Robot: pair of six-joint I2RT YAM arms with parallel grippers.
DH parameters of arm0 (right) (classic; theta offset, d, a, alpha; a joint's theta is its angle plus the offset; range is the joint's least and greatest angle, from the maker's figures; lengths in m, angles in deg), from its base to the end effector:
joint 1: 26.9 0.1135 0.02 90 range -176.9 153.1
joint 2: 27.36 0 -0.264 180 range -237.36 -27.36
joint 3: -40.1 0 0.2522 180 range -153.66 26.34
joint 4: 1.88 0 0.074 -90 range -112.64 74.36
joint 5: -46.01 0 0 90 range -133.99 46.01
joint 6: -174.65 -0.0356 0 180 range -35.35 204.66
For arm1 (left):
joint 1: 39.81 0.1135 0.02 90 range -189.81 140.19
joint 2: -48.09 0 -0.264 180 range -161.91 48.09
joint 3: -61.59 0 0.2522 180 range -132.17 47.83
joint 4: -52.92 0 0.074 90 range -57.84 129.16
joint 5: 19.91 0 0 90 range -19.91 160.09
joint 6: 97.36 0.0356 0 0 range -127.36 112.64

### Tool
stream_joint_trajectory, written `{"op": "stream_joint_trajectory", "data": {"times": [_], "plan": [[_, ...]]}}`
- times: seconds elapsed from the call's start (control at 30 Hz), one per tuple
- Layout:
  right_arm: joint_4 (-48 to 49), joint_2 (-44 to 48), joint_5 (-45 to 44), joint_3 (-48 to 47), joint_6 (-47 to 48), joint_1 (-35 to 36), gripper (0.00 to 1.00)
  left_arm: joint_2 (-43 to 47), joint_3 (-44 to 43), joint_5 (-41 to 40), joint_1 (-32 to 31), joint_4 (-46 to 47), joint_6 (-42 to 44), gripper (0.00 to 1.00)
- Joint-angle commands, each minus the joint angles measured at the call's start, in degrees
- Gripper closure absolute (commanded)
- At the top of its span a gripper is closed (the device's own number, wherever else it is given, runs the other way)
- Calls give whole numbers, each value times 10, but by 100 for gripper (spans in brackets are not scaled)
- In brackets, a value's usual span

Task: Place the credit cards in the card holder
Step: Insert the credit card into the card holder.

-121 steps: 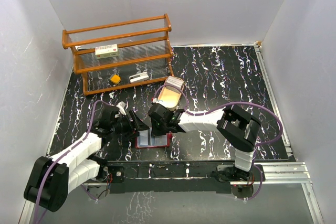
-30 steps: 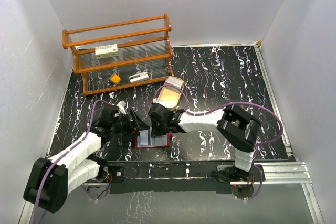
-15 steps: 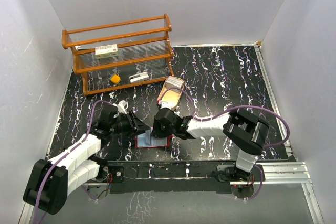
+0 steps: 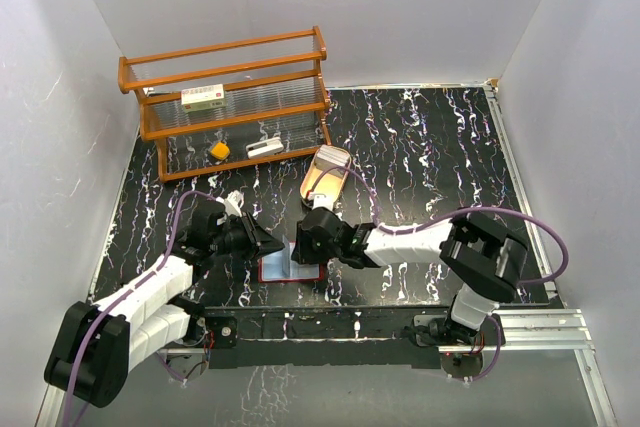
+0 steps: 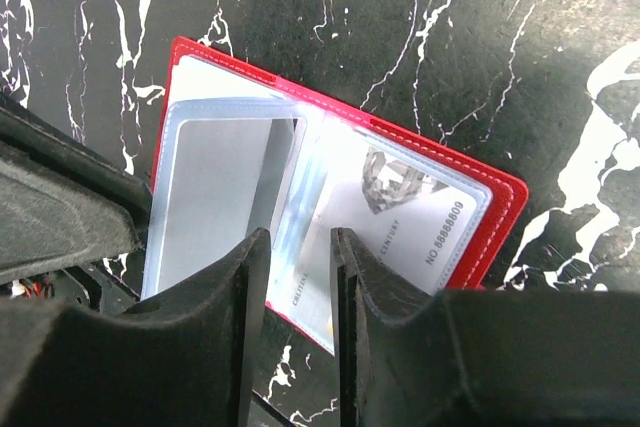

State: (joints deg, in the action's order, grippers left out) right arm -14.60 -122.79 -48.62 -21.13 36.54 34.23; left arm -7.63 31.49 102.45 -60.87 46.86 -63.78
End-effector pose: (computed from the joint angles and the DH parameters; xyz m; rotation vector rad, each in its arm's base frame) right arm 0.1611 0.2862 0.1546 -0.2477 2.5278 0.7579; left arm 0.1679 -0.0851 0.1679 -0.3480 2.3330 -1.3400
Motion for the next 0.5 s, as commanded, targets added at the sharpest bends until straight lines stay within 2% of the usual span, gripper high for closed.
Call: {"op": "stream_joint_trajectory", "data": {"times": [0.0, 0.3, 0.47], "plan": [[-14, 40, -10, -1, 5, 2, 70, -2, 6, 6, 2, 6, 2, 85], [4, 78, 30, 5, -3, 2, 62, -5, 8, 2, 2, 8, 3, 85], [16, 78, 46, 3, -4, 5, 61, -5, 9, 1, 2, 5, 4, 84]]}}
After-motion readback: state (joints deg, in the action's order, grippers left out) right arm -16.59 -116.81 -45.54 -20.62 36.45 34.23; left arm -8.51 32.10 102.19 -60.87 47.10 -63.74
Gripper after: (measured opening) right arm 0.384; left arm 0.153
